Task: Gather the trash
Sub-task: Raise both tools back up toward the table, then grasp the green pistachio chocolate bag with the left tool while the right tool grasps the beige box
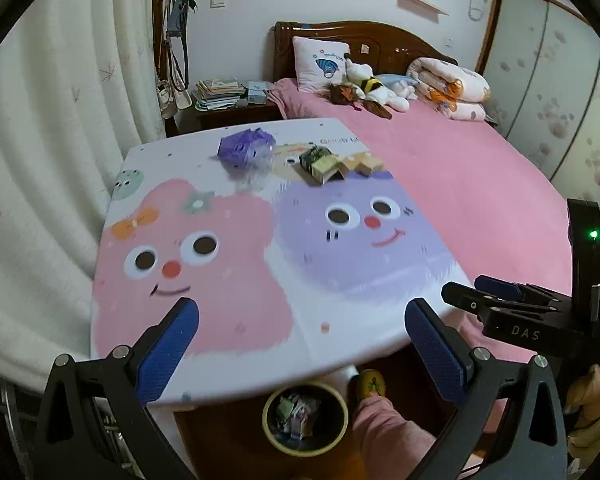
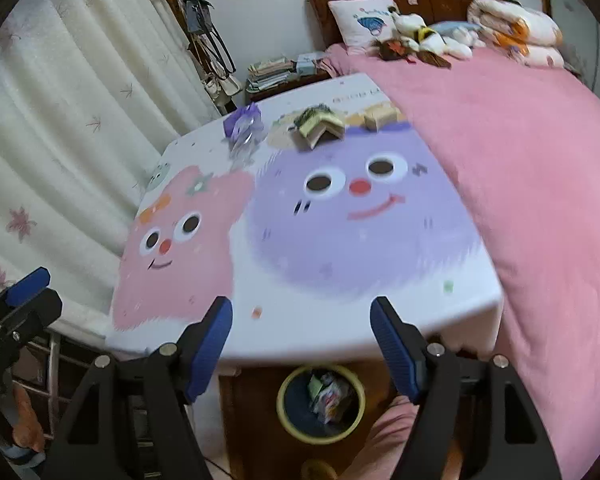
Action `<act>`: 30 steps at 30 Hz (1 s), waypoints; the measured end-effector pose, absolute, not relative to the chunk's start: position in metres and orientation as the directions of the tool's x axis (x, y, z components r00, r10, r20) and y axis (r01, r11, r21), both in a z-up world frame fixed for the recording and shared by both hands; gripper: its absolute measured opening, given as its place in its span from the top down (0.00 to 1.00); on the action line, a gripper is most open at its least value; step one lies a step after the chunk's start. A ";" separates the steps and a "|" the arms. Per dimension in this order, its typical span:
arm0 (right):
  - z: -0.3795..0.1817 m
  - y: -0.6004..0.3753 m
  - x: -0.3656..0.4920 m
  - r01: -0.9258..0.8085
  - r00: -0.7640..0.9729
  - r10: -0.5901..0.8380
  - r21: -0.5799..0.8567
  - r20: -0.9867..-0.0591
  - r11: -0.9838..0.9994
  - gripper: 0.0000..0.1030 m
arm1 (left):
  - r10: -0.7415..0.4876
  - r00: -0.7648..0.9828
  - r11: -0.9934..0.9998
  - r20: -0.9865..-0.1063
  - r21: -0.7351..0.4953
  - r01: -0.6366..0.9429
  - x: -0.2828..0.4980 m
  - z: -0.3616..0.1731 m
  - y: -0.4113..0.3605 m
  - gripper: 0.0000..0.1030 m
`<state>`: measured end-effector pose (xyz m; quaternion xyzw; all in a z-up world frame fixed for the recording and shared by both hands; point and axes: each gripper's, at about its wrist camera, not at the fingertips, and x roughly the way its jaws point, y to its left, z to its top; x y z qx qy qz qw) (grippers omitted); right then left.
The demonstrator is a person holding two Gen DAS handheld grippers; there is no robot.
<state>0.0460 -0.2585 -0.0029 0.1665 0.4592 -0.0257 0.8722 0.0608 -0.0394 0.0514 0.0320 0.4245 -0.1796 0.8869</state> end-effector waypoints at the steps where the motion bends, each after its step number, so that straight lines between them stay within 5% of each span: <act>1: -0.003 -0.266 0.057 0.188 0.579 0.107 0.260 -0.808 0.947 0.30 | -0.289 0.576 0.935 -0.765 -0.097 0.341 0.071 0.051 -0.045 0.01; 19: -0.056 -0.438 0.277 0.057 0.491 0.187 0.246 -0.851 0.968 0.27 | -0.136 0.465 0.982 -0.875 -0.059 0.177 0.326 -0.018 -0.232 0.01; 30: -0.110 -0.447 0.358 -0.041 0.450 0.177 0.177 -0.875 0.983 0.27 | -0.054 0.340 0.997 -0.939 -0.029 0.077 0.412 -0.087 -0.257 0.01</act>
